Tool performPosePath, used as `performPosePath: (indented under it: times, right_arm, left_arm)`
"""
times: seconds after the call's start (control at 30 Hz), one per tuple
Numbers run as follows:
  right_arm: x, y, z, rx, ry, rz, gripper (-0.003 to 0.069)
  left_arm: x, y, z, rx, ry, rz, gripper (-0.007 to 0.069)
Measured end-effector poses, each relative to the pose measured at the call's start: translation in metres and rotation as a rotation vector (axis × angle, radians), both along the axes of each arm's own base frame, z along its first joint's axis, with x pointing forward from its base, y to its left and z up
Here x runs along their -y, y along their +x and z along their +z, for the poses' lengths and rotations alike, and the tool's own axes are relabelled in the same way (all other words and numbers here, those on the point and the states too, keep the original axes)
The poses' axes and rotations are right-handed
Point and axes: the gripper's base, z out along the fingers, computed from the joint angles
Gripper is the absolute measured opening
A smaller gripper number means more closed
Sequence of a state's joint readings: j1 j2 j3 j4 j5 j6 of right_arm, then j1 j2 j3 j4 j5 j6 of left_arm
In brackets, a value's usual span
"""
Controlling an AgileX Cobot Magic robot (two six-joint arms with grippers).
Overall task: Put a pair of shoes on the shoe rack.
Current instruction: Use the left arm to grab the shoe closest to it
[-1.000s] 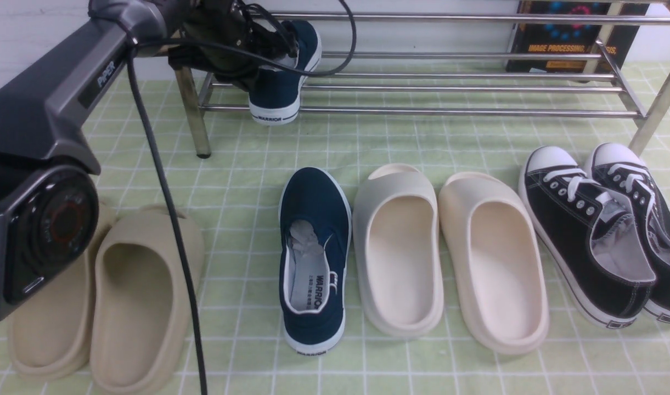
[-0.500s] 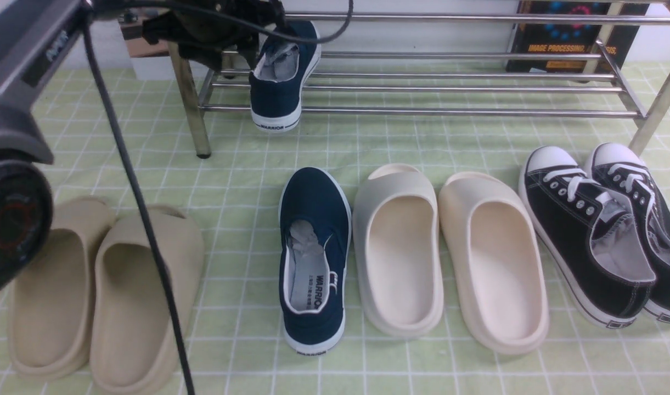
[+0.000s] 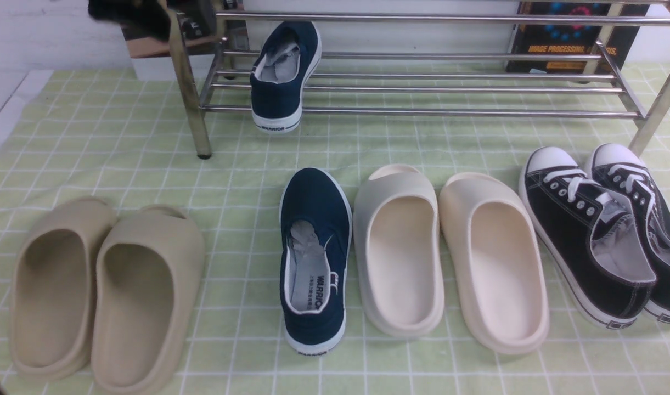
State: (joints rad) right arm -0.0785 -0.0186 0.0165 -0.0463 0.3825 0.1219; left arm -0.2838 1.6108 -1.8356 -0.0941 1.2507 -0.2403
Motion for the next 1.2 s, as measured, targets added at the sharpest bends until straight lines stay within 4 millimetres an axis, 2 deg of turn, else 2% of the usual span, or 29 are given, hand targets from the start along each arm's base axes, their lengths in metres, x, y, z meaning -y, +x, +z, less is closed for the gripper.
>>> performPosePath:
  times: [0.07, 0.13, 0.17, 0.27, 0.3, 0.37, 0.53, 0.6, 0.93, 1.0, 1.2]
  right_arm:
    - [0.000, 0.000, 0.000, 0.000, 0.000, 0.000, 0.0239]
    - [0.000, 0.000, 0.000, 0.000, 0.000, 0.000, 0.0239]
    - [0.000, 0.000, 0.000, 0.000, 0.000, 0.000, 0.0239]
    - [0.000, 0.000, 0.000, 0.000, 0.000, 0.000, 0.0239]
    - [0.000, 0.000, 0.000, 0.000, 0.000, 0.000, 0.0239]
    - [0.000, 0.000, 0.000, 0.000, 0.000, 0.000, 0.0239]
    - [0.000, 0.000, 0.000, 0.000, 0.000, 0.000, 0.0239]
    - [0.000, 0.000, 0.000, 0.000, 0.000, 0.000, 0.0239]
    - [0.000, 0.000, 0.000, 0.000, 0.000, 0.000, 0.0239]
    - [0.000, 0.000, 0.000, 0.000, 0.000, 0.000, 0.0239]
    - [0.000, 0.000, 0.000, 0.000, 0.000, 0.000, 0.0239]
  left_arm:
    - [0.008, -0.022, -0.041, -0.145, 0.045, -0.049, 0.0348]
    - [0.013, -0.034, -0.072, -0.244, 0.073, -0.079, 0.0339]
    - [0.019, -0.043, -0.094, -0.298, 0.091, -0.100, 0.0332]
    - [0.034, -0.056, -0.138, -0.359, 0.100, -0.116, 0.0316]
    - [0.036, -0.057, -0.141, -0.360, 0.100, -0.120, 0.0314]
    - [0.049, -0.061, -0.163, -0.341, 0.074, -0.122, 0.0309]
    - [0.065, -0.054, -0.176, -0.281, 0.018, -0.124, 0.0308]
    - [0.067, -0.051, -0.179, -0.273, 0.013, -0.121, 0.0308]
    - [0.076, -0.034, -0.221, -0.341, 0.036, -0.083, 0.0309]
    - [0.077, -0.033, -0.223, -0.343, 0.038, -0.082, 0.0308]
    - [0.077, -0.030, -0.227, -0.338, 0.042, -0.080, 0.0228]
